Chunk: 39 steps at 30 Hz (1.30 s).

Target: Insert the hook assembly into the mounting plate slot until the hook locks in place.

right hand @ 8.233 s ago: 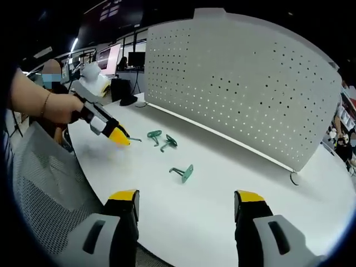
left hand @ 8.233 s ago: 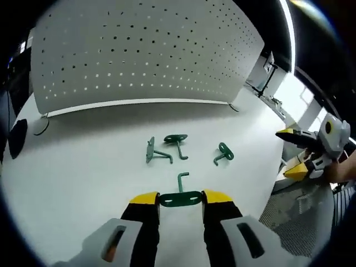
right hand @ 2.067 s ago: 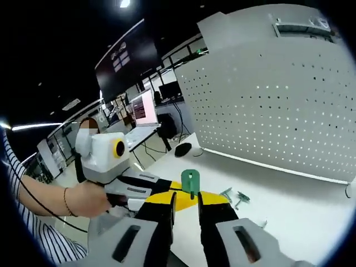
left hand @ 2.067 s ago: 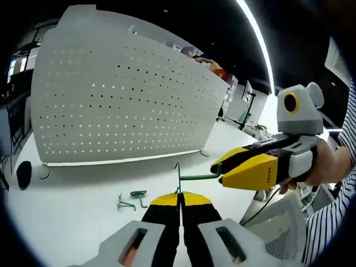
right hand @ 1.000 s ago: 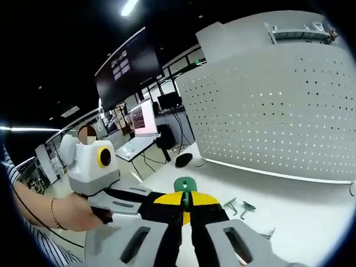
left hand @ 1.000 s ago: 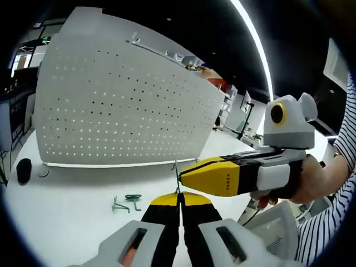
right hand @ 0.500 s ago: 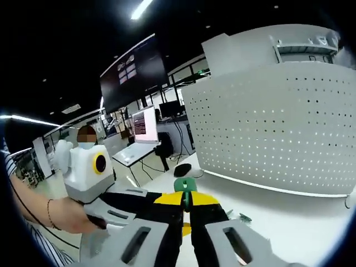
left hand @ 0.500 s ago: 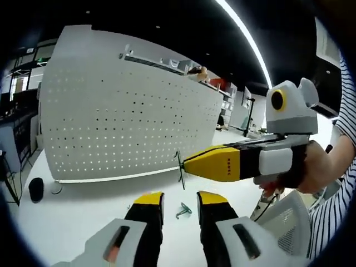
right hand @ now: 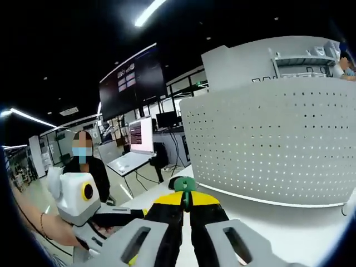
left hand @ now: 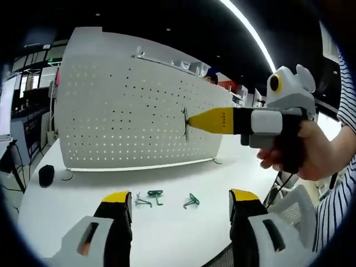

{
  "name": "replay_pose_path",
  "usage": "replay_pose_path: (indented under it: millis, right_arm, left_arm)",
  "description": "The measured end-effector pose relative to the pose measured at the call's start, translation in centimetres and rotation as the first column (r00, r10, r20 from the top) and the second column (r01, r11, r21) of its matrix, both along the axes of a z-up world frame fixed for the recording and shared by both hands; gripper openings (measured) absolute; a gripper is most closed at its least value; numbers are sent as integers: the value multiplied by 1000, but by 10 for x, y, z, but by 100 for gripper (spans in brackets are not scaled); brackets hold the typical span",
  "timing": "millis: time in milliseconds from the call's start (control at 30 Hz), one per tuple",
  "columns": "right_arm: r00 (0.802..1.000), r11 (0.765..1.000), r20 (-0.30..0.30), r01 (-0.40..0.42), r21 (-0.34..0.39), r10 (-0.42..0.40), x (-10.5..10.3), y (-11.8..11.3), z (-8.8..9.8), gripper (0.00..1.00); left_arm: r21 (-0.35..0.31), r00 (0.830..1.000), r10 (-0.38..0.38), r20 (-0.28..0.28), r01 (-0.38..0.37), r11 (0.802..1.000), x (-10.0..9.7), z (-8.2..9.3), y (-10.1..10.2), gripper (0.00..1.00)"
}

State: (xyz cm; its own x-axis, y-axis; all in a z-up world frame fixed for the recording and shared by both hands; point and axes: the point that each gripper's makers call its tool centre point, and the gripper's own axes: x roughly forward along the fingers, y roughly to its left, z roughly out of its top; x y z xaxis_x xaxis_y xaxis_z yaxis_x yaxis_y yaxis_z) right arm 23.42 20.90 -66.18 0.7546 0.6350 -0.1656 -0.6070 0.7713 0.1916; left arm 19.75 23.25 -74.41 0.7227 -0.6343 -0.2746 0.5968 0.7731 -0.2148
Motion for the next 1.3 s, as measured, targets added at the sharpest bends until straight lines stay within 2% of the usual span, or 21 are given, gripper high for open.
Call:
replay_pose_path:
  millis: [100, 267, 333, 600, 933, 1300]
  right_arm:
    - [1000, 1000, 22, 19, 2, -19, 3, -2, 3, 0]
    - [997, 998, 53, 64, 1, -64, 10, -8, 6, 0]
    - [992, 995, 80, 95, -6, -95, 14, -13, 9, 0]
    - [971, 980, 138, 197, -6, -194, 39, -27, 18, 0]
    - [948, 960, 156, 281, -1, -277, 69, -40, 21, 0]
    - [913, 927, 156, 370, 68, -376, 101, -61, 36, 0]
  left_arm:
    - [0, 1000, 15, 3, -15, 1000, -1, -4, 1, 83]
    - [14, 999, 30, 12, -30, 999, 0, -5, 5, 88]
    - [10, 999, 38, 28, -38, 999, 1, -3, 6, 89]
    - [30, 999, 40, 18, -40, 999, 1, -8, 7, 93]
    - [43, 999, 38, 16, -39, 998, 1, -11, 6, 98]
    - [45, 999, 34, 20, -35, 998, 0, -11, 5, 100]
